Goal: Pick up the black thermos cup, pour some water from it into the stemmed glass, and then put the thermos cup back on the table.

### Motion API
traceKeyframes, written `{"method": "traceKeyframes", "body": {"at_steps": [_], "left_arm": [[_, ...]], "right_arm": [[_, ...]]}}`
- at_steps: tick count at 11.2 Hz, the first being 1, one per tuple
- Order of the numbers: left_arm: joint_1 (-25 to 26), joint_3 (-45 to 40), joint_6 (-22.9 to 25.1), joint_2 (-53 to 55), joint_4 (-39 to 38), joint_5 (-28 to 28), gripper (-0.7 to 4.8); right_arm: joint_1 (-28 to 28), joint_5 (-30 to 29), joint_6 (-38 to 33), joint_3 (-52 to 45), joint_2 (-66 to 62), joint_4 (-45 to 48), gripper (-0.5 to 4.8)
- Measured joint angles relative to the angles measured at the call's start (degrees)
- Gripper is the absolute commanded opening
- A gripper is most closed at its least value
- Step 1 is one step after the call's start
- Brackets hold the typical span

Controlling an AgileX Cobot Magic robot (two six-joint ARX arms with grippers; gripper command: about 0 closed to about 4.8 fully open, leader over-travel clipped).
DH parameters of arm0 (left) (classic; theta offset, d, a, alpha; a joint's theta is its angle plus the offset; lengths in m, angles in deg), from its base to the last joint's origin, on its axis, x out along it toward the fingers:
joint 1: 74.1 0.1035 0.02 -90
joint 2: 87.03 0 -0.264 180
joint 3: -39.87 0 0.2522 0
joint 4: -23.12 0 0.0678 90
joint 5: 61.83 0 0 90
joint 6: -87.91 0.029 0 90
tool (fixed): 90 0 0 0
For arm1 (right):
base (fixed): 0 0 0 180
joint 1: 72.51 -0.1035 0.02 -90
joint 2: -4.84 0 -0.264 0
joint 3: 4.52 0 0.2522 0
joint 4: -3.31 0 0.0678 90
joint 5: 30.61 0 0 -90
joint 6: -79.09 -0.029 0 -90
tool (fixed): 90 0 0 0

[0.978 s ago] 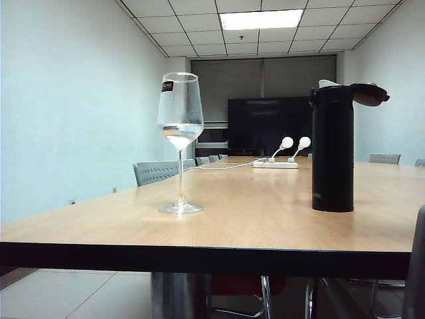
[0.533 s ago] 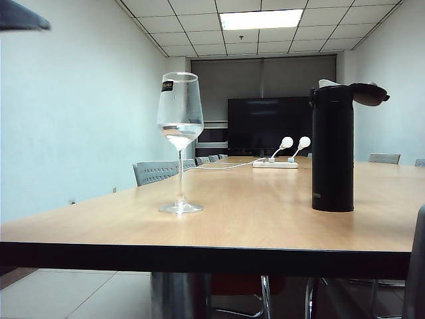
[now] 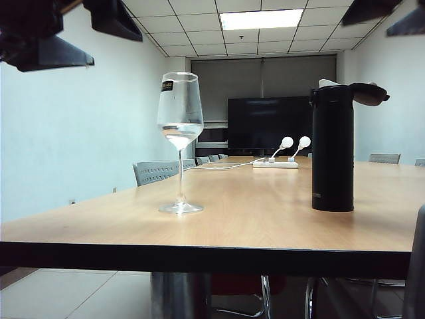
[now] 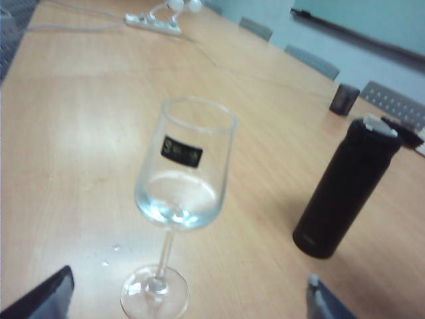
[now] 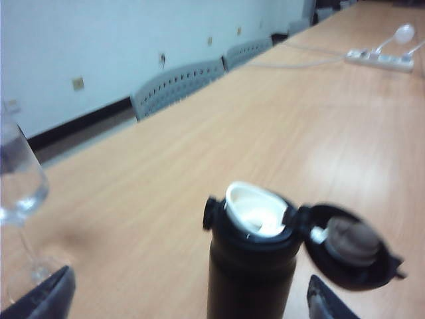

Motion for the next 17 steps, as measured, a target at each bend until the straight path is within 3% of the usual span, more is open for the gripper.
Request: {"method": "traceKeyframes", "body": {"at_steps": [2, 7, 17], "left_arm": [[-1.33, 0.02, -0.04, 0.9, 0.13, -0.63, 4.58], [-5.42, 0.15, 0.76, 5.31, 2.21, -3.58, 4.58], [-5.44, 0.15, 2.82, 5.31, 1.73, -3.65, 4.58]], "right_arm": [[-0.2, 2.91, 0.0, 0.0, -6.62, 3.8, 4.74], [-0.26, 3.08, 0.0, 0.02, -24.52, 20.2, 4.75], [-0.26, 3.65, 0.02, 0.02, -38.66, 37.4, 4.72]]}}
